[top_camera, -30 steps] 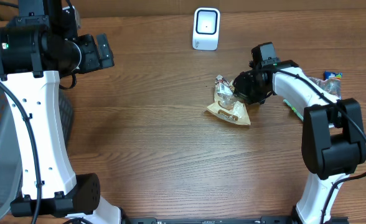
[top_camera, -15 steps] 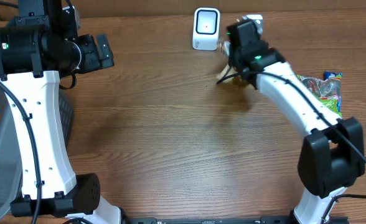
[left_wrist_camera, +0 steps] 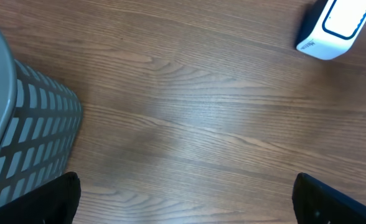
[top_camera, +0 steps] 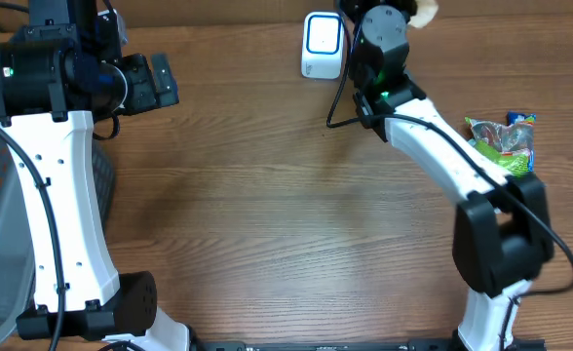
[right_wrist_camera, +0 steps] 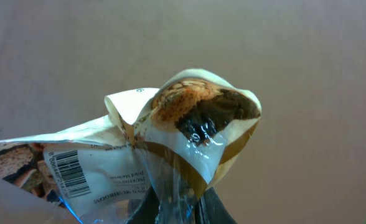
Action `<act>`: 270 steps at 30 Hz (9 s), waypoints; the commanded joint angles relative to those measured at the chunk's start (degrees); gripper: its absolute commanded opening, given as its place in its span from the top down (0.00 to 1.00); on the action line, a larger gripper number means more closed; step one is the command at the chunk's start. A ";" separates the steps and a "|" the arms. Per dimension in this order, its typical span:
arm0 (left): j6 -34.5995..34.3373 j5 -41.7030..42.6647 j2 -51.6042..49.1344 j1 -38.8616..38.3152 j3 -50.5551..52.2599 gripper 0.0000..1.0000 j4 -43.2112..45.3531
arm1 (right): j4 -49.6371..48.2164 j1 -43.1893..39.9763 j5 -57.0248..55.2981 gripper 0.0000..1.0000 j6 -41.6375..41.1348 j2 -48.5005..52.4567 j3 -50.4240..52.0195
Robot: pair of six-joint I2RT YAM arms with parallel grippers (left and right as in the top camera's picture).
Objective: Scan the item barcode
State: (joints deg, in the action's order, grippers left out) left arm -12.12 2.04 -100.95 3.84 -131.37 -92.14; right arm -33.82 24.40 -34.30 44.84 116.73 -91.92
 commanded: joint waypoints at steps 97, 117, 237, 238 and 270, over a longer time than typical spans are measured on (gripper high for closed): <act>-0.98 0.50 0.92 -0.22 -0.02 0.00 0.02 | 93.83 -54.14 55.63 0.71 -76.06 -20.22 6.62; -0.98 0.50 0.92 -0.22 -0.02 0.00 0.02 | 130.79 -53.62 64.41 0.00 -62.10 -33.99 -35.26; -0.98 0.50 0.92 -0.22 -0.02 0.00 0.02 | 38.60 -18.14 35.69 0.00 -49.29 -116.56 91.45; -0.98 0.50 0.92 -0.22 -0.02 0.00 0.04 | 38.62 -18.14 35.69 0.00 -49.29 -116.56 91.45; 13.64 6.75 50.66 -0.22 70.71 0.00 67.52 | 38.62 -18.14 35.69 0.00 -49.29 -116.56 91.45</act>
State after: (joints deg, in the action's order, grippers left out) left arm -3.51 7.84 -56.05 3.84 -68.31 -27.97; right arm 5.17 5.78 1.48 -4.64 0.73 -1.06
